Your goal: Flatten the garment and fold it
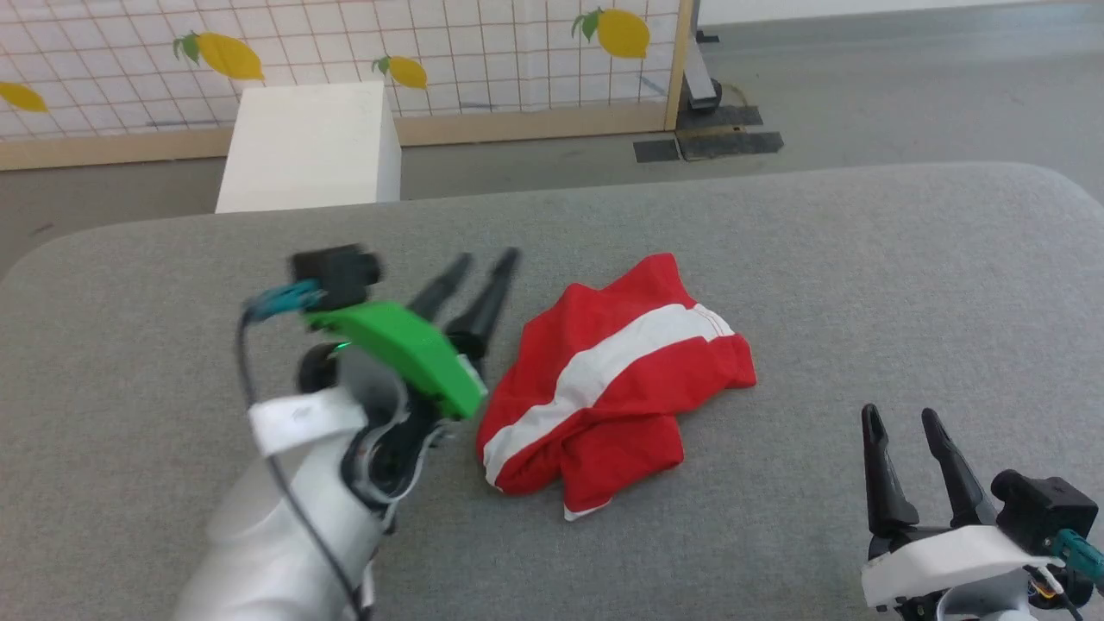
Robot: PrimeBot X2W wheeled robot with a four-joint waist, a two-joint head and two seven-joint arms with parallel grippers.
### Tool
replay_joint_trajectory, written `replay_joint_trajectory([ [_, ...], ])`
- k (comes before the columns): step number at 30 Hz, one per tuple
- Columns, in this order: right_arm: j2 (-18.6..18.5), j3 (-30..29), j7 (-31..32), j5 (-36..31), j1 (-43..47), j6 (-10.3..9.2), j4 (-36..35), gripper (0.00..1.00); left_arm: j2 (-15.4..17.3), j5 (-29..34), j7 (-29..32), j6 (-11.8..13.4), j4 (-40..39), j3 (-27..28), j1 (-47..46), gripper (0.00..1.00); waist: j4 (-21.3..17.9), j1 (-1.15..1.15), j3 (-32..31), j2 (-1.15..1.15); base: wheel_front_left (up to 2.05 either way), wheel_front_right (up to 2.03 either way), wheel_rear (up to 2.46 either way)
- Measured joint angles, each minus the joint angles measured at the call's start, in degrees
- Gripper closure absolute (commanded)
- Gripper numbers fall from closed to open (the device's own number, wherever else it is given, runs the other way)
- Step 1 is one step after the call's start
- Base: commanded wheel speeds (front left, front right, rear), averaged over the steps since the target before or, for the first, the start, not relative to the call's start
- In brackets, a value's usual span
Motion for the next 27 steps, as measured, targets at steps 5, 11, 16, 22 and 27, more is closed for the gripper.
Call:
replay_joint_trajectory([
  [5, 0.05, -0.53, 3.59, 0.82, -0.99, 0.0, 0.2, 0.0, 3.89, 7.48, -12.52, 5.22, -3.96, 2.71, 7.15, 0.0, 1.0, 0.0, -1.08, 0.0, 0.0, 0.0, 0.0],
  [11, 0.01, -1.63, 13.47, 0.07, -8.11, 0.0, 2.65, 0.0, 3.82, 13.38, -14.02, 10.45, -9.79, 6.6, 16.75, 0.0, 2.26, 0.0, -0.72, 0.0, 0.0, 0.0, 0.0],
  [16, -0.01, -1.54, 24.97, -6.21, -19.15, -0.01, 7.15, 0.0, 1.74, 16.78, -14.21, 11.72, -13.71, 9.48, 21.85, 0.0, 3.07, 0.0, 1.17, 0.0, 0.0, 0.0, 0.0],
  [22, -1.93, 0.97, 39.3, -12.66, -30.8, 0.0, 15.73, 0.0, -0.32, 18.14, -14.22, 11.68, -15.46, 10.16, 22.96, 0.0, 4.72, 0.0, 4.42, 0.0, 0.0, 0.0, 0.0],
  [27, -5.37, 3.08, 44.74, -15.73, -35.68, -0.01, 21.53, 0.0, -1.66, 19.04, -14.25, 11.04, -15.53, 9.7, 21.91, 0.0, 7.52, 0.0, 7.17, 0.0, 0.0, 0.0, 0.0],
])
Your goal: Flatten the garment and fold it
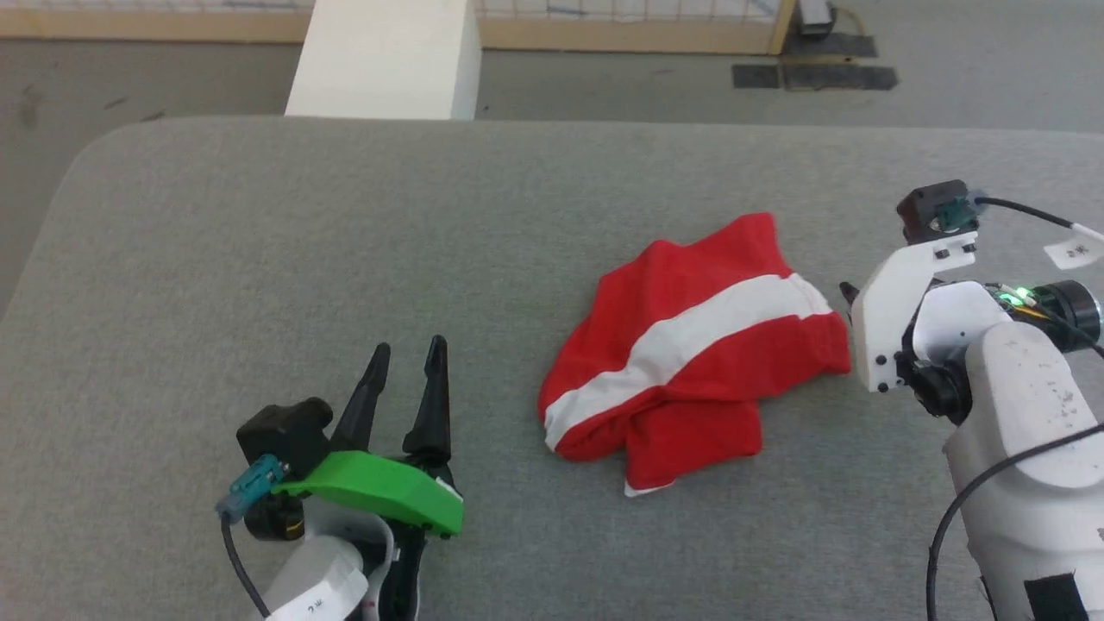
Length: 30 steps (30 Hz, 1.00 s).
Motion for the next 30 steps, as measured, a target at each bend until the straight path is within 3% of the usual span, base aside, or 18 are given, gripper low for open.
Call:
replay_joint_trajectory([
  [10, -1.1, 4.22, -0.69, -0.13, -1.65, 0.0, 6.17, 0.0, -2.05, 1.4, 0.0, -1.45, 1.81, 0.66, -1.1, 0.0, 4.85, 0.0, 4.66, 0.0, 0.0, 0.0, 0.0],
  [11, -1.27, 4.13, -0.74, 0.07, -2.24, 0.01, 6.36, 0.51, -2.12, 1.54, 0.0, -1.51, 1.98, 0.77, -1.19, 0.0, 5.12, 0.0, 4.97, 0.0, 0.0, 0.0, 0.0],
  [13, -1.55, 4.37, -1.8, 0.34, -2.99, 0.01, 6.33, 1.0, -2.12, 1.8, -0.01, -1.75, 2.45, 0.91, -1.22, 0.0, 5.23, 0.0, 5.26, 0.0, 0.0, 0.0, 0.0],
  [18, -2.67, 4.15, -4.42, 3.0, -3.16, 0.01, 4.0, 1.0, -2.18, 1.82, -0.01, -2.2, 3.19, 1.09, -1.22, 0.0, 4.51, 0.0, 4.51, 0.0, 0.0, 0.0, 0.0],
  [22, -4.0, 0.1, -6.68, 7.1, -0.05, 0.0, -4.34, 1.0, -2.21, 1.81, 0.0, -2.44, 3.57, 1.04, -1.03, 0.0, 3.3, 0.0, 2.67, 0.0, 0.0, 0.0, 0.0],
  [27, -3.57, -9.35, -4.65, 10.03, 13.97, 0.0, -17.34, 1.0, -2.31, 1.65, 0.32, -2.52, 3.57, 0.63, -0.26, 0.0, 0.99, 0.0, -0.04, 0.0, 0.0, 0.0, 0.0],
  [30, -0.07, -15.57, -2.63, 11.11, 23.49, 0.0, -23.58, 1.0, -2.41, 1.22, 1.41, -2.75, 3.43, 0.15, -0.01, 0.0, -0.41, 0.0, -1.16, 0.0, 0.0, 0.0, 0.0],
])
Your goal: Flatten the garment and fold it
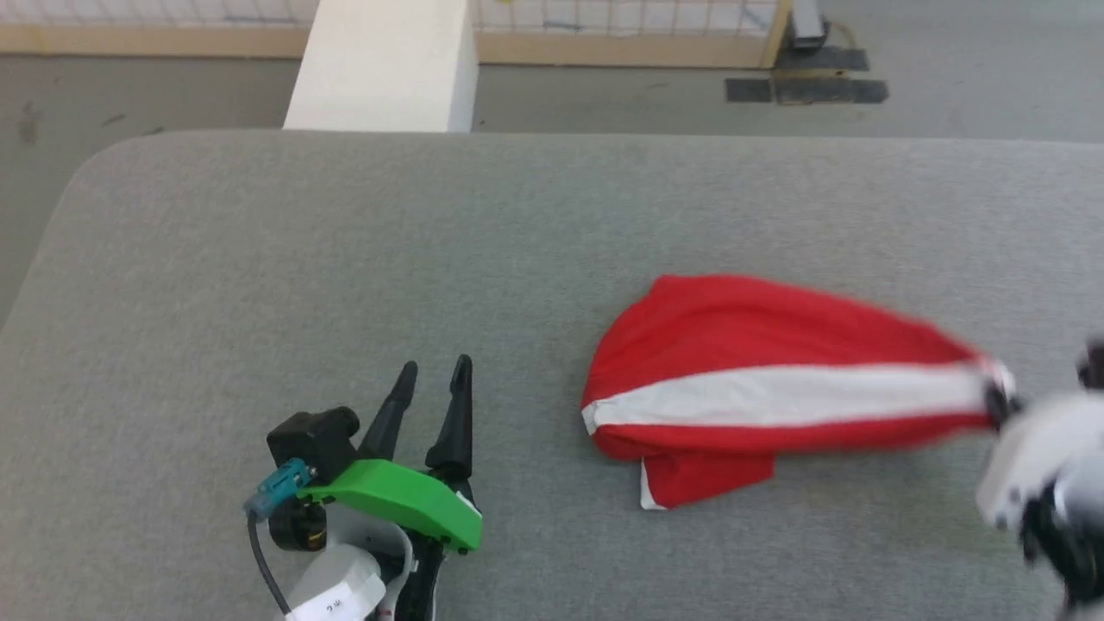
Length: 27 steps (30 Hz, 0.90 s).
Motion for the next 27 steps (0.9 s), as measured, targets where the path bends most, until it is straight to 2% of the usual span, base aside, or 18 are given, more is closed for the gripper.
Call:
replay_joint_trajectory([
  [4, 4.37, -5.05, 1.0, 0.86, 8.14, 0.0, -5.19, 1.0, -0.49, -1.75, 3.64, -0.3, -0.21, -1.27, 0.13, 0.0, -1.71, 0.0, -1.15, 0.0, 0.0, 0.0, 0.0],
  [11, 5.28, -4.47, 0.97, 3.93, 11.11, 0.0, -8.7, 1.0, -2.93, -7.54, 19.7, -1.93, -0.4, -7.53, -0.48, 0.0, -4.56, 0.0, -2.41, 0.0, 0.0, 0.0, 0.0],
  [13, 5.3, -3.81, 0.91, 4.35, 11.13, 0.0, -8.73, 1.0, -3.22, -7.7, 21.99, -1.92, 0.16, -8.29, -1.87, 0.0, -5.12, 0.0, -2.46, 0.0, 0.0, 0.0, 0.0],
  [24, 5.31, -0.9, 0.47, 4.35, 11.23, 0.0, -9.46, 1.0, -4.25, -9.9, 26.92, -2.75, 10.39, -9.54, -11.18, 0.0, -6.55, 0.0, -0.51, 0.0, 0.0, 0.0, 0.0],
  [26, 5.32, -0.59, 0.41, 4.37, 11.22, 0.0, -9.45, 1.0, -4.34, -9.89, 26.91, -3.56, 11.52, -9.93, -11.89, 0.0, -6.83, 0.0, -0.11, 0.0, 0.0, 0.0, 0.0],
  [27, 5.33, -0.49, 0.31, 4.42, 11.21, 0.0, -9.44, 1.0, -4.49, -9.9, 26.39, -4.01, 11.79, -9.89, -12.19, 0.23, -6.96, 0.0, 0.13, 0.0, 0.0, 0.0, 0.0],
])
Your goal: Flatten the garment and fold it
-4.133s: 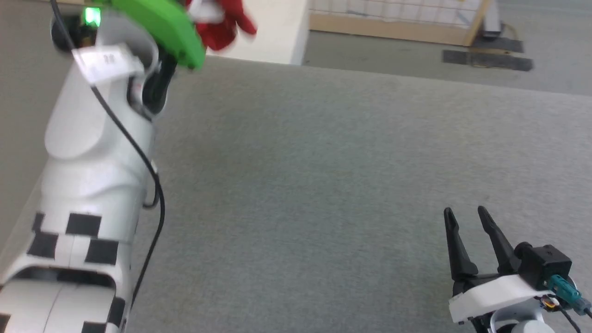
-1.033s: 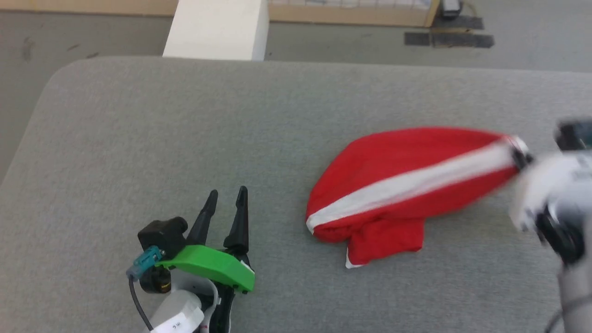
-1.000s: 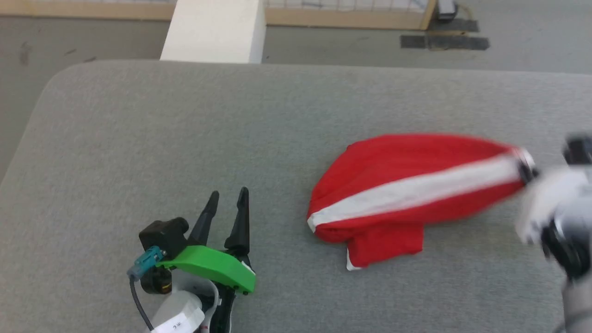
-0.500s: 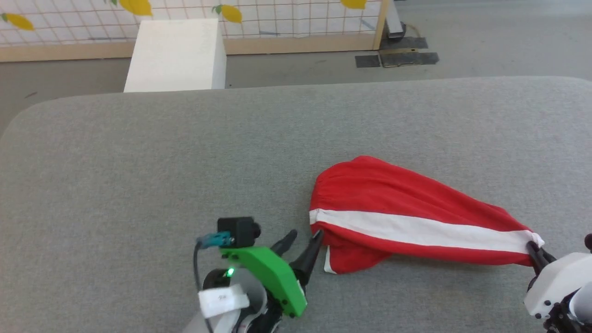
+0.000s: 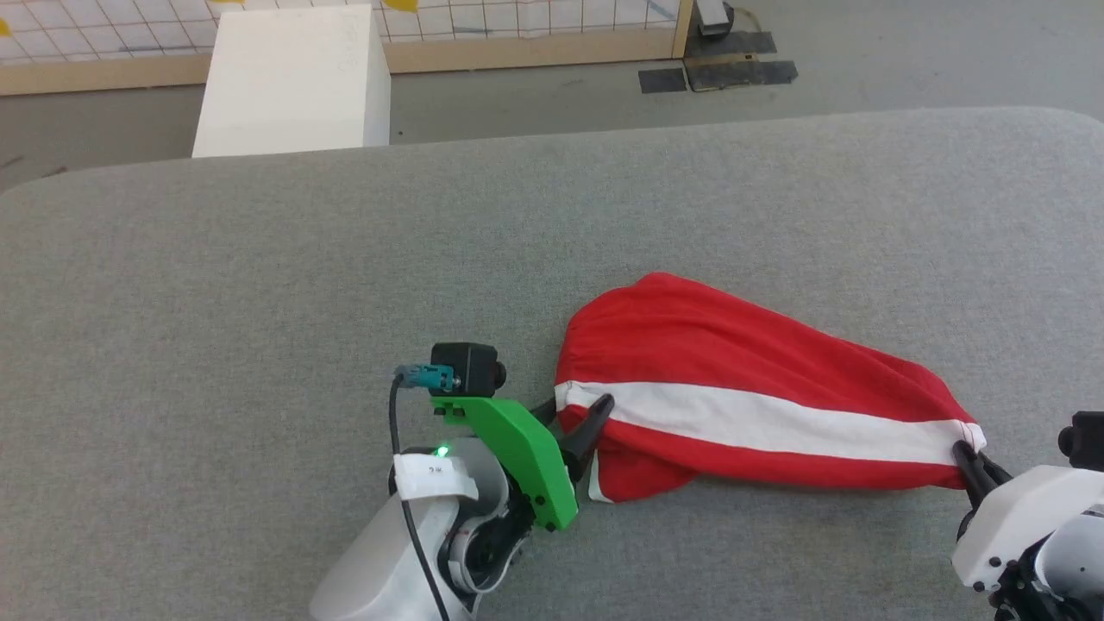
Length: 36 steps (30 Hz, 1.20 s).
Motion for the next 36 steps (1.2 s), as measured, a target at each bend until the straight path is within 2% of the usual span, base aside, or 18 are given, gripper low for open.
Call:
replay_joint_trajectory([
  [2, 0.0, 0.08, -0.19, 0.01, -0.02, 0.0, 0.04, 1.0, -0.3, -0.03, -1.12, -0.71, 0.45, -0.03, -0.54, 1.0, -0.16, 0.0, 0.35, 0.0, 0.0, 0.0, 0.0],
  [8, 0.0, 0.77, -0.42, -0.01, -0.09, 0.0, 0.29, 1.0, -0.59, -0.01, -4.48, -1.49, 0.38, 0.36, -1.1, 1.0, -0.03, 0.0, 0.52, 0.0, 0.0, 0.0, 0.0],
  [13, 0.04, 2.31, 0.05, 0.34, -1.3, 0.0, -1.4, 1.0, 0.2, -0.41, -5.58, -1.63, -3.44, 2.35, -1.37, 1.0, 0.39, 0.0, 0.23, 0.0, 0.0, 0.0, 0.0],
  [18, -0.14, 4.39, 4.71, 4.68, -9.76, 0.0, -5.26, 1.0, 3.67, -0.35, -3.21, -1.2, -9.02, 4.77, -7.39, 1.0, 0.68, 0.0, 0.36, 0.0, 0.0, 0.0, 0.0],
  [23, -2.23, 6.38, 11.55, 9.02, -24.08, 0.0, -5.59, 1.0, 9.94, 2.07, 1.25, -0.69, -10.14, 7.45, -20.5, 1.0, 0.48, 0.0, 1.52, 0.0, 0.0, 0.0, 0.0],
  [26, -2.46, 7.59, 13.32, 9.45, -33.7, 0.0, -2.23, 1.0, 12.25, 3.93, 3.85, -0.69, -7.32, 8.33, -28.38, 1.0, 0.23, 0.0, 2.85, 0.0, 0.0, 0.0, 0.0],
  [29, -1.79, 9.09, 12.56, 8.59, -44.1, 0.0, 3.65, 1.0, 14.1, 4.64, 5.31, -0.16, -3.53, 9.76, -35.15, 1.0, -0.31, 0.0, 4.48, 0.0, 0.0, 0.0, 0.0],
  [32, -0.8, 9.76, 9.33, 6.36, -54.54, 0.0, 10.04, 1.0, 15.22, 6.62, 5.49, 0.79, -0.54, 10.69, -42.18, 1.0, -0.91, 0.0, 6.46, 0.0, 0.0, 0.0, 0.0],
  [36, 0.01, 11.04, 2.54, 2.07, -66.91, 0.0, 19.28, 1.0, 16.34, 10.55, 2.01, 1.41, 3.59, 11.32, -51.79, 1.0, -1.68, 0.0, 9.54, 0.0, 0.0, 0.0, 0.0],
])
